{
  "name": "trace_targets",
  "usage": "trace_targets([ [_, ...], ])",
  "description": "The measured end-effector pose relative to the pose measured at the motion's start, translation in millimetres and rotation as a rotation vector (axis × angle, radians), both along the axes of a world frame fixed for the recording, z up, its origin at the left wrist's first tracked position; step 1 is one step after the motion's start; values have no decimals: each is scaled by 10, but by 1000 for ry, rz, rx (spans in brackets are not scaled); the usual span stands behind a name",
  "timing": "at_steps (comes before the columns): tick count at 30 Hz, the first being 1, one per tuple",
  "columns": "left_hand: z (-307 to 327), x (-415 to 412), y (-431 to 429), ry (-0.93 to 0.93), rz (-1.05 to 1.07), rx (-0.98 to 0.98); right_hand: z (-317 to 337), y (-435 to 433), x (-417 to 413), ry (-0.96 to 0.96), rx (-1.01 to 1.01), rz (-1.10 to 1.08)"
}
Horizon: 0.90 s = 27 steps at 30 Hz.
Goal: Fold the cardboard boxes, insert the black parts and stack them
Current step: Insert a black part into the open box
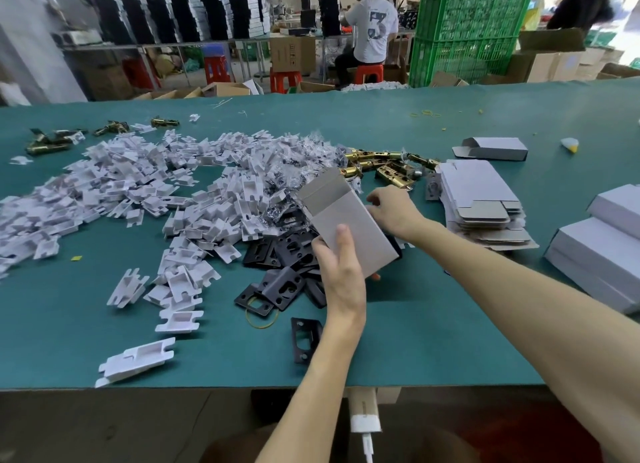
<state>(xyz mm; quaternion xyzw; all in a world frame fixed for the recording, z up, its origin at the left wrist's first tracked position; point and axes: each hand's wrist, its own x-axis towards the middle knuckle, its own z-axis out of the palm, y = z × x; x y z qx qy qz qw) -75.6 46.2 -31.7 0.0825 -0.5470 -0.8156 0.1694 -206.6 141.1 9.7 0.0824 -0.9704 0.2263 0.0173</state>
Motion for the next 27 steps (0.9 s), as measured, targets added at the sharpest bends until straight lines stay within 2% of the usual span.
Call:
trace_targets([
  [5, -5, -3, 4, 7, -22, -52, -25, 2, 9, -86, -28, -106],
  [11, 16, 17, 4, -1, -46, -95, 83, 133, 173, -202, -289, -94],
  [15, 43, 52, 2, 4, -49, -96, 173, 215, 350, -62, -336, -86],
  [18, 64, 71, 12, -2, -62, -106, 383, 277, 460, 118, -473, -119],
  [22, 81, 81, 25, -17, -58, -158, 793, 294, 667, 324, -654, -46],
  [24, 82, 87, 34, 1, -58, -171, 928, 249, 770, 384, -641, 43],
  [27, 78, 99, 42, 28, -73, -191, 970, 137, 870, 422, -519, 183],
])
